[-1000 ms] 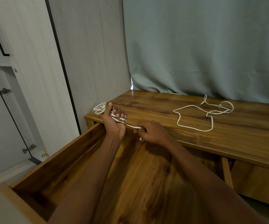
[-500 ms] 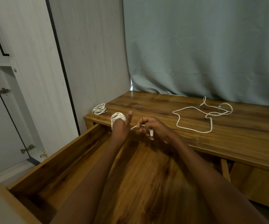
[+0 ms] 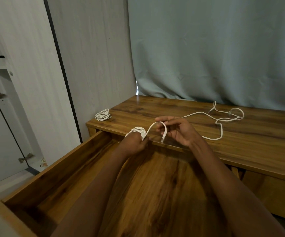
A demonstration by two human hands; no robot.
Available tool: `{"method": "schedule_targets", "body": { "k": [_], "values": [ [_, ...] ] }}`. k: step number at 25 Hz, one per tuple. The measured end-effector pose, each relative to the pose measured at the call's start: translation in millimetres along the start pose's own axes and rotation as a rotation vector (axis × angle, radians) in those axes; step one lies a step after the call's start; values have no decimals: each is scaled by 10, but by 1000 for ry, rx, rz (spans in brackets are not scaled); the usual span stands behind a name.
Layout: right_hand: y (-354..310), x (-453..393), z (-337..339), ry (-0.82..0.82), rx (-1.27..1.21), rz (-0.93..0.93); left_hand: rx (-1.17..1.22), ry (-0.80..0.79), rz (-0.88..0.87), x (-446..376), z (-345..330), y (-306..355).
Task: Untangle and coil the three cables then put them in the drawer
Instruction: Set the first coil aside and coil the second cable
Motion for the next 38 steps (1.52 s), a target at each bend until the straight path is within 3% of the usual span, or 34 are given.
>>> {"method": "schedule_targets", "body": {
  "k": [4,7,11,18,22,25,27,30,33,38],
  "values": [
    [-9,0,-6,-129,-14,90,-47,108,-32,-2,-25,23],
    [-67,-6,-76,-21,98,137,-96,176,-67,-6,-17,105],
    [-55,-40,-174,328,495,230,-146,183,-79,-18,-5,194],
    [25,-161,-331,325,1125,221,-210,253,-207,-34,-44,159],
    [26,-129,-351,351,1308,245,-247,201,-239,-42,-56,144],
    [35,-136,-347,441,1325,235,-224,155,-246,-62,-70,174],
    [44,-145,-284,462,1210,177,-222,164,-244,-51,-85,185],
    [37,-143,-242,442,1037,83,-265,308,-365,20,-61,217],
    [21,-158,-275,393,1053,44,-333,421,-479,80,-50,240],
    [-15,-155,-226,358,1093,23,-369,428,-460,84,-71,261]
  ]
}}
Point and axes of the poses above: each hand's wrist, its own x-axis away from the middle knuckle, its own z-axis out of the back of the hand, y = z × x, the point moved 2 cm from there along -x, towards the middle knuckle, and after that the axes turned 2 degrees about -z, right-handed, at the moved point
